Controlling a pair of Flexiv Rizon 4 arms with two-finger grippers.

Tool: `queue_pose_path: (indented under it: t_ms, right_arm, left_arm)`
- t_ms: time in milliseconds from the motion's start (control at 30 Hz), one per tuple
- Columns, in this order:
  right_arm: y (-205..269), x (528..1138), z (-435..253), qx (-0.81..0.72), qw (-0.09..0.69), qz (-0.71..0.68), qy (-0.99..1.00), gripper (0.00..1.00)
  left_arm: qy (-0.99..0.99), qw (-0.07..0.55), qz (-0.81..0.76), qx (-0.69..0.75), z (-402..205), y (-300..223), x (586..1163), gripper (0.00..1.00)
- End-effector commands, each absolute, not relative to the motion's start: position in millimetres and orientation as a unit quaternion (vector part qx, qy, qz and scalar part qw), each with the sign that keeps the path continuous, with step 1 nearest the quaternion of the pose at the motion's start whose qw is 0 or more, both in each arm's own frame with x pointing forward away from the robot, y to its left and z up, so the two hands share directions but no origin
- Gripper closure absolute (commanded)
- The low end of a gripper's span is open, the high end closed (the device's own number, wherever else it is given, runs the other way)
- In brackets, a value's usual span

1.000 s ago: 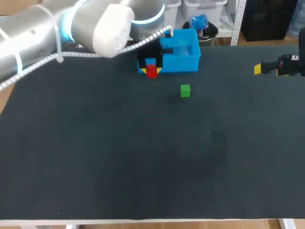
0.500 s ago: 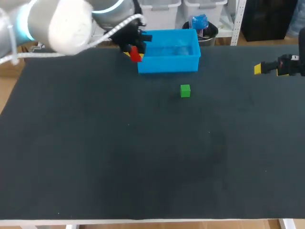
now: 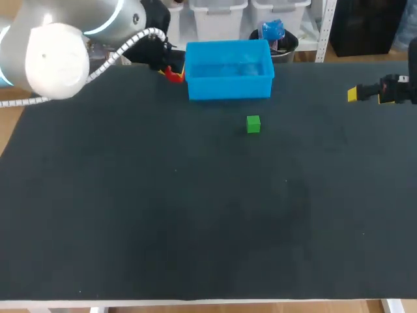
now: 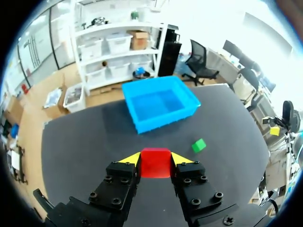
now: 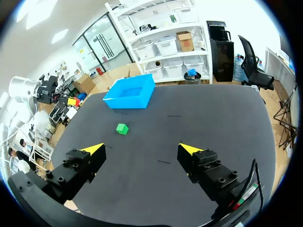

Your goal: Use the left arm to pick the red cube and place it into the blue plastic box first, then use the right arm to grasp the green cube and put it into the same blue plastic box after the first action is fully finished.

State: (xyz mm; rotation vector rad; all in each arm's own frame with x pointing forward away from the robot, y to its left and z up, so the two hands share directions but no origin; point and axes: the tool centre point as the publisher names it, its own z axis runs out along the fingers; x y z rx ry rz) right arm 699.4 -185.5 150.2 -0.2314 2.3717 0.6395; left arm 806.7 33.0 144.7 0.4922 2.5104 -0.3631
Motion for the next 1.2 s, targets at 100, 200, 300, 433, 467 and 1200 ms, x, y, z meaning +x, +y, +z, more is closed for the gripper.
queue_pose_path:
  t_ms: [100, 200, 300, 433, 467, 1200]
  right_arm:
    - [-185.2, 699.7, 150.1, -0.089, 0.331, 0.244, 0.907, 0.00]
    - [-185.2, 699.7, 150.1, -0.089, 0.331, 0.244, 0.907, 0.00]
    - [-185.2, 699.7, 150.1, -0.089, 0.331, 0.244, 0.907, 0.00]
    - [-185.2, 699.7, 150.1, -0.089, 0.331, 0.244, 0.907, 0.00]
    - [-185.2, 699.7, 150.1, -0.089, 0.331, 0.244, 0.907, 0.00]
    - [-185.2, 699.7, 150.1, -0.089, 0.331, 0.244, 0.907, 0.00]
  left_arm:
    - [0.931, 0.274, -0.151, 0.189, 143.8, 35.7, 806.4, 1.00]
    - [0.931, 0.274, -0.151, 0.189, 143.8, 35.7, 806.4, 1.00]
    - [0.931, 0.274, -0.151, 0.189, 143.8, 35.7, 806.4, 1.00]
    - [0.931, 0.274, -0.151, 0.189, 143.8, 35.7, 806.4, 1.00]
    - [0.931, 0.274, -0.151, 0.189, 143.8, 35.7, 806.4, 1.00]
    - [0.911, 0.278, -0.176, 0.251, 128.7, -40.7, 901.1, 1.00]
